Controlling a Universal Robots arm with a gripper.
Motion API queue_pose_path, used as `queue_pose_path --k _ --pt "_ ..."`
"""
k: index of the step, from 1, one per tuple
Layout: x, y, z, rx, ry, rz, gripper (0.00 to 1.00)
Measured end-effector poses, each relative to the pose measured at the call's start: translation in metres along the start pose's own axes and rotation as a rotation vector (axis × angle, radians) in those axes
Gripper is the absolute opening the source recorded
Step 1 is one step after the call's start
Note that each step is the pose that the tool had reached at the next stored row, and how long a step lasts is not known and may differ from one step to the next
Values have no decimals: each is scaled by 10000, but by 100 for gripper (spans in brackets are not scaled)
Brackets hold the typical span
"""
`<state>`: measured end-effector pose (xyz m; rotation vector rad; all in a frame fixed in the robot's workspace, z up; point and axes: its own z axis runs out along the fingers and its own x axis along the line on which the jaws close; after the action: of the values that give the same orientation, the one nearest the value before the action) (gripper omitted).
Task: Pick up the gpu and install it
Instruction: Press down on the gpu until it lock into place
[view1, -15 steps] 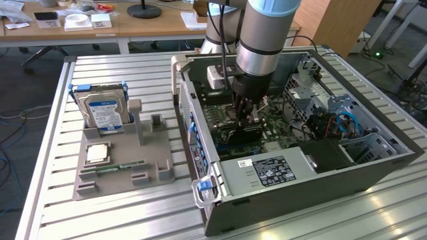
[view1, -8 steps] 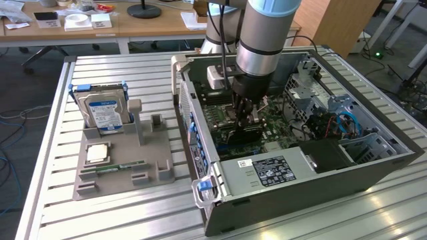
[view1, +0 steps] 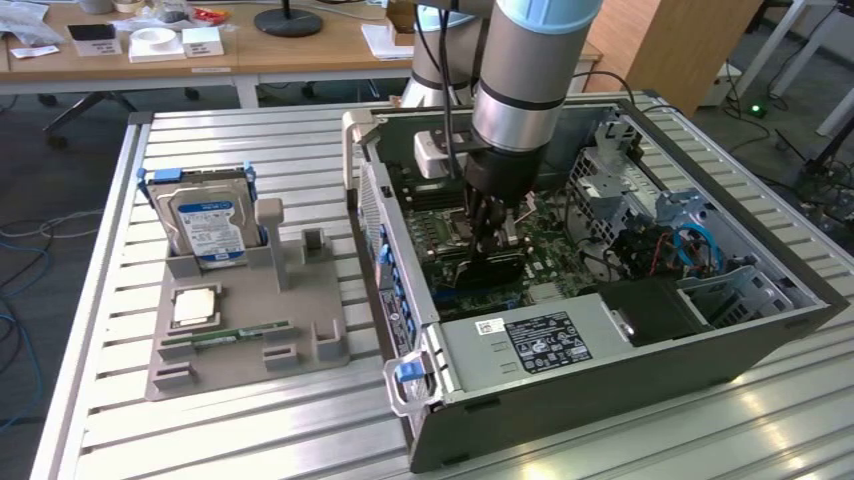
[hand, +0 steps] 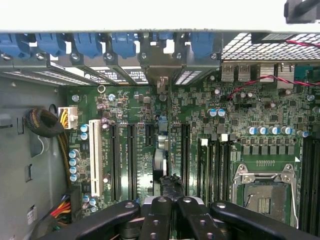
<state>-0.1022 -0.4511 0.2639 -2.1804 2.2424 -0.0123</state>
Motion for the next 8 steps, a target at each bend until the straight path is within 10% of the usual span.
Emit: queue_pose_path --k 8 --pt "0 -2 -148 -1 6 0 11"
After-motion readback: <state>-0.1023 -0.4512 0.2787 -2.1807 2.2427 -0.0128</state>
